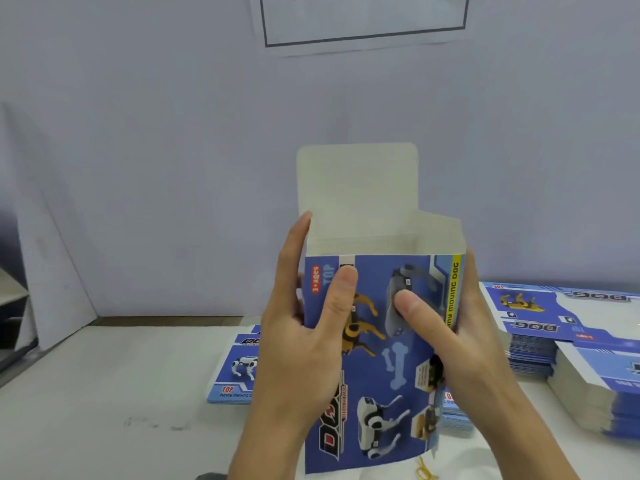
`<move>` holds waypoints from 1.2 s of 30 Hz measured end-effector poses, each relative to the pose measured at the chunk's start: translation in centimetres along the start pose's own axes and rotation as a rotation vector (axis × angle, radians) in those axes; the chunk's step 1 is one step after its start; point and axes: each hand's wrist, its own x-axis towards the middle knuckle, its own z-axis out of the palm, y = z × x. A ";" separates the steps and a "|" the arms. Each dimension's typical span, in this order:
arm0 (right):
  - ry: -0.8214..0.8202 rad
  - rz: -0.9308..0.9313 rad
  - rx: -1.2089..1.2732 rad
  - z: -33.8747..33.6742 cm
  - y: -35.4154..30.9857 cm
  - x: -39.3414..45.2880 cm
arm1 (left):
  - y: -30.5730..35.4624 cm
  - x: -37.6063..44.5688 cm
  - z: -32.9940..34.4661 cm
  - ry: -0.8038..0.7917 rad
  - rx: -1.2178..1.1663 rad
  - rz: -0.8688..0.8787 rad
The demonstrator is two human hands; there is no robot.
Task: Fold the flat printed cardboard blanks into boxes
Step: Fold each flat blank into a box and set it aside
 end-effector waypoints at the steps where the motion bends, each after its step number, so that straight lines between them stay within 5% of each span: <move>1: -0.007 -0.013 0.020 0.1 -0.1 0.0 | -0.1 0.0 -0.1 0.013 0.000 -0.009; 6: -0.063 0.069 0.192 -0.2 -1.1 0.0 | 0.0 -0.3 -0.4 -0.043 -0.032 -0.017; 16: 0.207 0.225 0.219 0.0 -3.0 0.6 | 1.7 -0.2 -0.4 -0.084 -0.083 -0.006; 27: 0.070 0.189 0.188 1.1 -3.1 0.5 | 0.8 0.2 -1.3 -0.053 -0.095 0.100; 32: -0.115 0.184 0.517 0.4 -2.7 -0.2 | 0.7 -0.2 -1.1 0.019 -0.227 0.115; 36: -0.171 0.075 0.274 0.0 -2.7 1.4 | 1.1 -0.3 -1.0 -0.016 -0.199 0.020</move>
